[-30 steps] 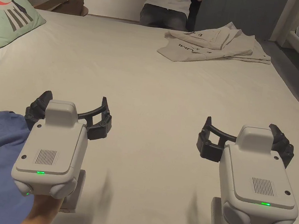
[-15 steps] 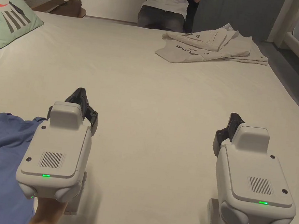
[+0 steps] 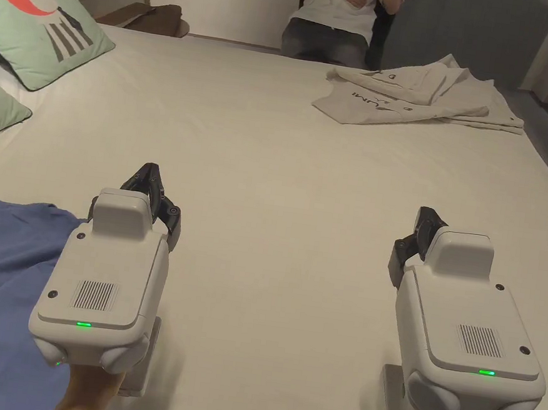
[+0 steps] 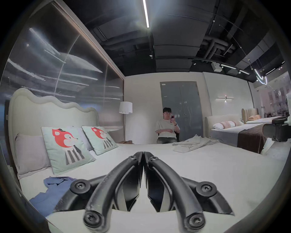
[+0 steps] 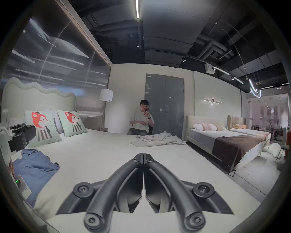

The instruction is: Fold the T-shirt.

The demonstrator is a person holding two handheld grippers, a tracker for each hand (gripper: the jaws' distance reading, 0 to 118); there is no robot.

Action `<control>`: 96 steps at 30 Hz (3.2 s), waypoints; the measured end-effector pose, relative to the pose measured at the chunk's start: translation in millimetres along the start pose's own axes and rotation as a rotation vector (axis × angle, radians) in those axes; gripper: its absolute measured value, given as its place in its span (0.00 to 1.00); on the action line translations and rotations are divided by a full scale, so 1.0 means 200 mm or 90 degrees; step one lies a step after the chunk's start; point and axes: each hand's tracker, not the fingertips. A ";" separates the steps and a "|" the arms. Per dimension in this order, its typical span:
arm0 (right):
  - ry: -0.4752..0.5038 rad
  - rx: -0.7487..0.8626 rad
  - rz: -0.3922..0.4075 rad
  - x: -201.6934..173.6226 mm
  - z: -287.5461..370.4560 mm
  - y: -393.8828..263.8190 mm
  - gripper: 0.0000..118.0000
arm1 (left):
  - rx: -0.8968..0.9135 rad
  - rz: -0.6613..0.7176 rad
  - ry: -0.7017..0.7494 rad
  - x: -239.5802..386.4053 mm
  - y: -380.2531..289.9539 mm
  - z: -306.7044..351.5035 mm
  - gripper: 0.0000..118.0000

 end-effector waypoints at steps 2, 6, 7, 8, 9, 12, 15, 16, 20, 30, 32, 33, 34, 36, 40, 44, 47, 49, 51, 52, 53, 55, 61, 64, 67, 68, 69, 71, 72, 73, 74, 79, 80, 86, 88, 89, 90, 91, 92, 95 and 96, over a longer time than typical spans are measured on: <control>0.029 0.003 -0.003 -0.10 -0.03 0.01 0.00 | -0.004 -0.009 0.034 -0.10 0.01 0.02 0.00; 0.107 0.012 -0.008 -0.35 -0.09 0.03 0.00 | -0.009 -0.024 0.108 -0.35 0.02 0.10 0.00; 0.127 0.013 -0.009 -0.42 -0.10 0.04 0.00 | -0.010 -0.025 0.133 -0.42 0.02 0.13 0.00; 0.151 0.015 -0.010 -0.50 -0.11 0.04 0.00 | -0.013 -0.027 0.156 -0.50 0.02 0.15 0.00; 0.171 0.016 -0.011 -0.56 -0.11 0.05 0.00 | -0.014 -0.028 0.178 -0.58 0.00 0.17 0.00; 0.233 0.019 -0.012 -0.77 -0.11 0.06 0.00 | -0.020 -0.037 0.249 -0.78 0.01 0.29 0.00; 0.286 0.027 -0.009 -0.95 -0.08 0.06 0.00 | -0.031 -0.045 0.311 -0.97 0.00 0.40 0.00; 0.303 0.026 -0.009 -1.01 -0.07 0.06 0.00 | -0.033 -0.047 0.329 -1.03 0.01 0.44 0.00; 0.354 0.027 -0.011 -1.18 -0.02 0.06 0.00 | -0.041 -0.054 0.383 -1.19 0.00 0.56 0.00; 0.394 0.023 -0.006 -1.30 0.01 0.06 0.00 | -0.047 -0.057 0.419 -1.29 0.00 0.63 0.00; 0.391 0.024 -0.005 -1.28 0.00 0.06 0.00 | -0.052 -0.054 0.413 -1.28 0.00 0.60 0.00; 0.388 0.024 -0.004 -1.27 -0.01 0.06 0.00 | -0.056 -0.053 0.408 -1.26 0.01 0.59 0.00; 0.384 0.024 -0.002 -1.26 -0.02 0.06 0.00 | -0.064 -0.050 0.400 -1.25 0.01 0.57 0.00; 0.378 0.024 -0.001 -1.23 -0.03 0.06 0.00 | -0.111 -0.033 0.369 -1.24 0.01 0.49 0.00; 0.360 0.020 -0.001 -1.18 -0.07 0.06 0.00 | -0.238 -0.011 0.296 -1.27 -0.02 0.25 0.00; 0.341 0.018 0.006 -1.13 -0.11 0.04 0.00 | -0.395 0.030 0.201 -1.25 -0.09 -0.01 0.00; 0.328 0.011 0.004 -1.09 -0.15 0.03 0.00 | -0.483 0.041 0.159 -1.20 -0.15 -0.17 0.00; 0.317 0.008 0.006 -1.06 -0.18 0.01 0.00 | -0.529 0.046 0.133 -1.20 -0.24 -0.30 0.15; 0.305 0.002 0.011 -1.03 -0.20 -0.01 0.00 | -0.574 0.058 0.124 -1.19 -0.32 -0.39 0.64; 0.301 -0.002 0.012 -1.01 -0.22 -0.02 0.00 | -0.598 0.071 0.129 -1.19 -0.35 -0.43 0.81; 0.297 -0.006 0.013 -1.00 -0.23 -0.03 0.00 | -0.597 0.089 0.138 -1.18 -0.38 -0.43 0.92; 0.286 -0.014 0.013 -0.96 -0.26 -0.05 0.00 | -0.606 0.118 0.144 -1.18 -0.44 -0.46 0.92; 0.264 -0.035 0.011 -0.89 -0.30 -0.10 0.00 | -0.657 0.123 0.153 -1.13 -0.60 -0.47 0.60; 0.257 -0.039 0.011 -0.86 -0.30 -0.12 0.00 | -0.654 0.083 0.154 -1.07 -0.62 -0.44 0.48; 0.252 -0.044 0.009 -0.84 -0.31 -0.12 0.00 | -0.651 0.082 0.142 -1.07 -0.61 -0.45 0.08; 0.252 -0.045 0.006 -0.84 -0.30 -0.12 0.00 | -0.643 0.085 0.143 -1.06 -0.59 -0.44 0.04; 0.252 -0.046 0.003 -0.83 -0.30 -0.12 0.00 | -0.639 0.081 0.148 -1.03 -0.55 -0.41 0.04; 0.252 -0.043 0.002 -0.83 -0.29 -0.11 0.00 | -0.628 0.078 0.147 -1.03 -0.52 -0.37 0.04; 0.253 -0.041 0.002 -0.82 -0.28 -0.11 0.00 | -0.619 0.077 0.151 -1.02 -0.50 -0.35 0.04; 0.254 -0.039 0.002 -0.82 -0.28 -0.10 0.00 | -0.614 0.078 0.152 -1.05 -0.50 -0.37 0.04; 0.255 -0.039 0.001 -0.82 -0.27 -0.10 0.00 | -0.600 0.078 0.153 -1.04 -0.47 -0.35 0.04; 0.258 -0.034 -0.007 -0.81 -0.25 -0.07 0.00 | -0.548 0.064 0.141 -1.01 -0.33 -0.28 0.02; 0.259 -0.032 -0.009 -0.80 -0.24 -0.07 0.00 | -0.543 0.065 0.137 -1.03 -0.33 -0.29 0.02; 0.255 -0.019 -0.012 -0.73 -0.21 -0.03 0.00 | -0.502 0.064 0.115 -1.01 -0.15 -0.28 0.02; 0.250 -0.014 -0.011 -0.69 -0.20 -0.02 0.00 | -0.474 0.047 0.099 -0.98 -0.05 -0.28 0.02; 0.246 -0.010 -0.012 -0.67 -0.20 -0.01 0.00 | -0.466 0.038 0.091 -0.92 0.03 -0.25 0.02; 0.241 -0.009 -0.015 -0.65 -0.20 0.00 0.00 | -0.442 0.050 0.075 -0.89 0.09 -0.25 0.02; 0.237 -0.007 -0.018 -0.63 -0.20 0.00 0.00 | -0.427 0.059 0.062 -0.86 0.15 -0.25 0.02; 0.232 -0.004 -0.020 -0.61 -0.19 0.01 0.00 | -0.410 0.068 0.043 -0.82 0.21 -0.26 0.02; 0.217 0.003 -0.024 -0.53 -0.17 0.03 0.00 | -0.349 0.066 -0.014 -0.66 0.40 -0.30 0.02; 0.210 0.007 -0.024 -0.49 -0.17 0.04 0.00 | -0.327 0.066 -0.040 -0.57 0.49 -0.30 0.02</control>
